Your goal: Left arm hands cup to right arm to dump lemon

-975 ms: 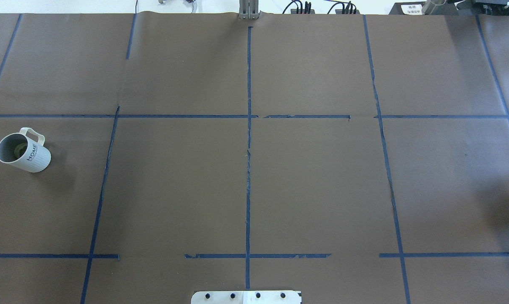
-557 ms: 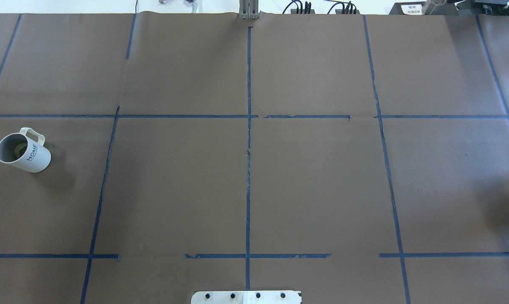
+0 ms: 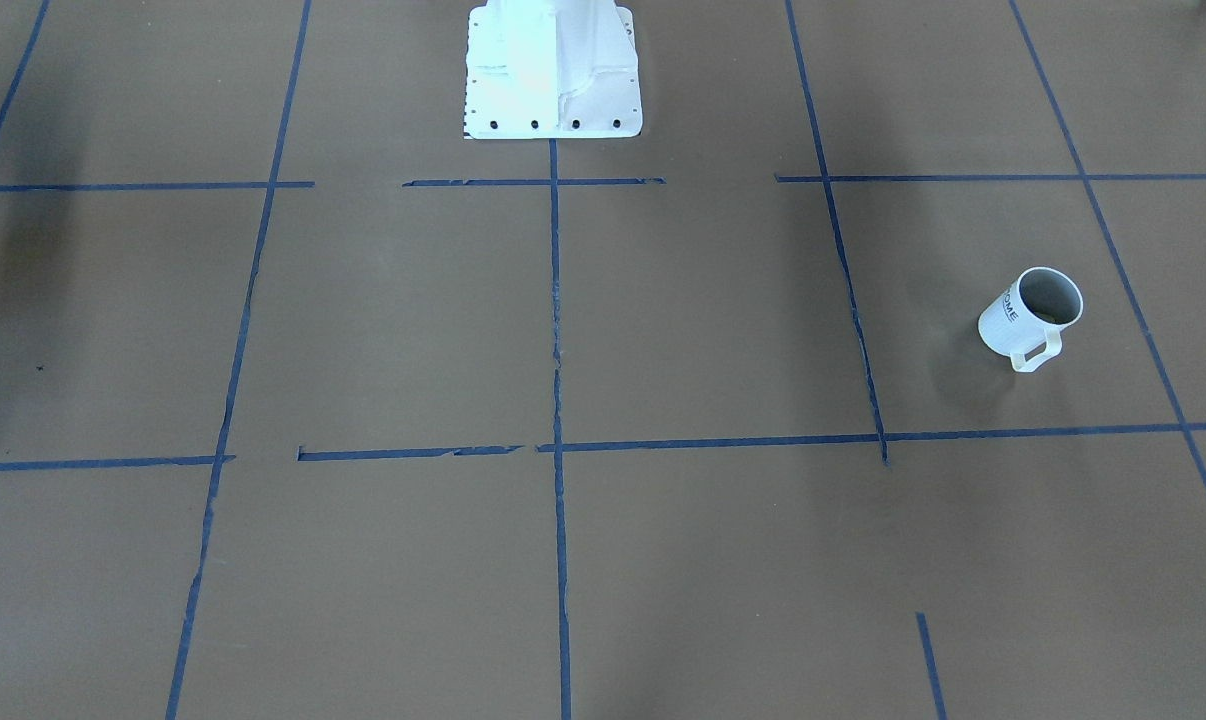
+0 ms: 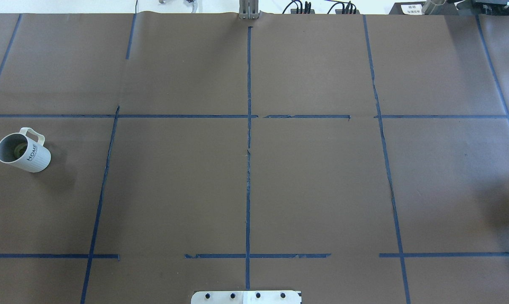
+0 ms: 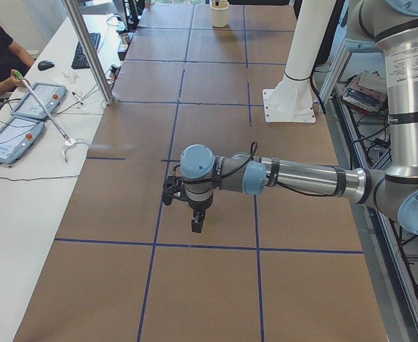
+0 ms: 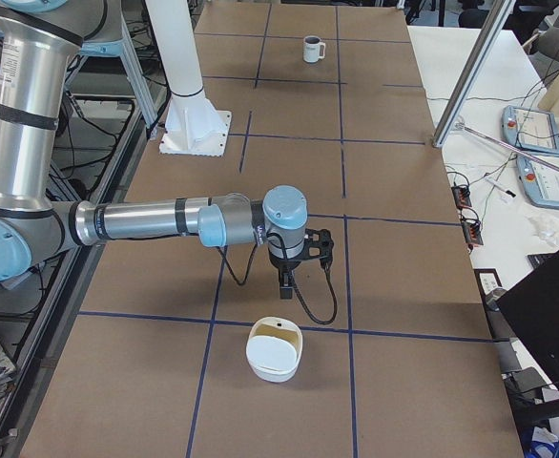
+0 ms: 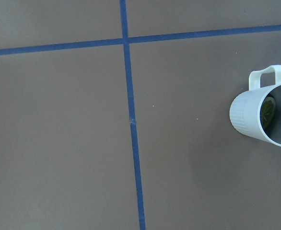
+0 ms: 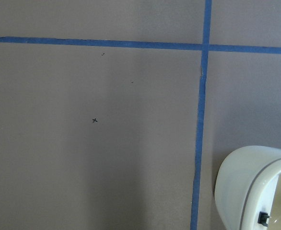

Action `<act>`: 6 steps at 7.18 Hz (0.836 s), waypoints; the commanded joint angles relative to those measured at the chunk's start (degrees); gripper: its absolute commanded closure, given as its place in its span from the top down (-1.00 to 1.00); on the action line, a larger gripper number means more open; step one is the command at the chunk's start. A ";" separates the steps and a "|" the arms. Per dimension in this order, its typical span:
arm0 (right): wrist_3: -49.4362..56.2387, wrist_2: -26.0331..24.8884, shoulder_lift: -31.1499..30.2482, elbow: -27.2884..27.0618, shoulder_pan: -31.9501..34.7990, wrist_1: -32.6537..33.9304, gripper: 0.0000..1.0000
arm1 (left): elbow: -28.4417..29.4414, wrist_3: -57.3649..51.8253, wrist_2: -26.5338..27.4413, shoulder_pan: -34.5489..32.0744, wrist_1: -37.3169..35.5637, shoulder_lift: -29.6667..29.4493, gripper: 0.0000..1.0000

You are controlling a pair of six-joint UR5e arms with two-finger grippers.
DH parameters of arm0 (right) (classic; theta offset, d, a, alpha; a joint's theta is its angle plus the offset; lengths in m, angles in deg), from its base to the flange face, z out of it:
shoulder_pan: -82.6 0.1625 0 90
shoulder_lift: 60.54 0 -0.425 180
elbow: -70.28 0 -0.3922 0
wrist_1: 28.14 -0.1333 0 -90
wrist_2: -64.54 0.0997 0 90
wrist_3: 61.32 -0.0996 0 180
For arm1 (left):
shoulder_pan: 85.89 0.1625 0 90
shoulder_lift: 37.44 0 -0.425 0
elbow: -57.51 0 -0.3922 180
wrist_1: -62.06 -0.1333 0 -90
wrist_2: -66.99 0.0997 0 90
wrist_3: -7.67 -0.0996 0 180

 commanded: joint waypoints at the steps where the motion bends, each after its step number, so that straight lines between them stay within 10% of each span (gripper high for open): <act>1: -0.12 0.86 0.03 0.08 -2.38 -3.13 1.00 | 7.41 21.47 0.24 7.87 21.04 -1.87 1.00; 6: -0.12 1.04 -0.14 0.43 -4.24 -6.50 1.00 | 13.69 28.70 0.95 18.36 23.15 -8.13 1.00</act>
